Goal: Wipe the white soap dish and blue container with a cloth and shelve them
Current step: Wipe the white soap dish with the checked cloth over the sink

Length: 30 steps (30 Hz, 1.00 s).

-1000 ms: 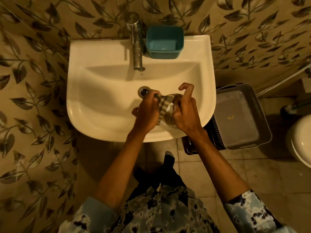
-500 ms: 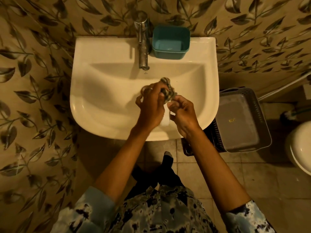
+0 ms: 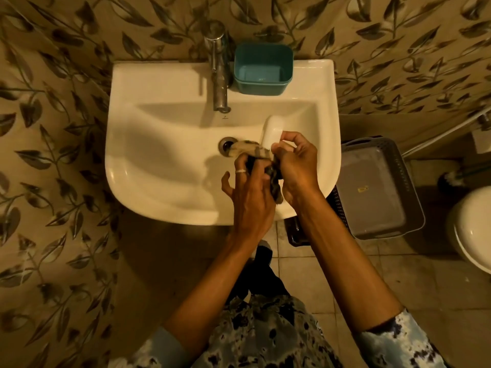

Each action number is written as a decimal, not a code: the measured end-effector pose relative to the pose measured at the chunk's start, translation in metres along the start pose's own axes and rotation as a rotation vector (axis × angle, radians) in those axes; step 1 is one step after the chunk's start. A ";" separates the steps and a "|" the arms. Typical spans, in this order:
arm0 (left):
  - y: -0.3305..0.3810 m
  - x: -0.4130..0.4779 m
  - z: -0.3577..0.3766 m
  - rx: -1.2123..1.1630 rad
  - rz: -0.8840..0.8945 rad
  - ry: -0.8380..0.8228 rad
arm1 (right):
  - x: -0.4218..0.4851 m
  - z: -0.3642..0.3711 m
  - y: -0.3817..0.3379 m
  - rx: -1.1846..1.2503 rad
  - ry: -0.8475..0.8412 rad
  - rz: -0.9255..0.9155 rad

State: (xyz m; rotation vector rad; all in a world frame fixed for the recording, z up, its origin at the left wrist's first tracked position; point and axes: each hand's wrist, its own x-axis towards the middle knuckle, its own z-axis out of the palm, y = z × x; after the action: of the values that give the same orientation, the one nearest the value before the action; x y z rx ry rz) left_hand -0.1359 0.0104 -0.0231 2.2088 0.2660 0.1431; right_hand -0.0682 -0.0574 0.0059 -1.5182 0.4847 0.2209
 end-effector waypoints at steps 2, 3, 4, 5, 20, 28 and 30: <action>0.008 0.014 -0.004 0.046 -0.008 -0.050 | -0.003 -0.003 -0.002 0.020 -0.034 0.044; 0.011 0.020 -0.005 0.065 0.000 -0.069 | -0.004 -0.005 -0.002 0.043 -0.040 0.066; 0.014 0.024 -0.007 0.067 0.009 -0.081 | -0.005 -0.008 -0.003 0.067 -0.044 0.092; 0.016 0.027 -0.008 0.066 0.014 -0.087 | -0.004 -0.009 -0.001 0.078 -0.053 0.121; 0.006 -0.003 -0.002 -0.191 -0.088 -0.072 | -0.009 -0.010 -0.008 0.077 -0.120 0.272; 0.020 0.057 -0.021 -0.001 -0.092 -0.184 | -0.020 -0.012 0.004 0.339 -0.209 0.455; 0.015 0.038 -0.020 -0.018 -0.042 -0.197 | -0.018 -0.014 -0.001 0.406 -0.162 0.488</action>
State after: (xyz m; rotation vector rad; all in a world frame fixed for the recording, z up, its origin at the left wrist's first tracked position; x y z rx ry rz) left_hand -0.1007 0.0260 0.0012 2.1790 0.2011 -0.0949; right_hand -0.0857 -0.0688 0.0149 -0.9603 0.7182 0.5831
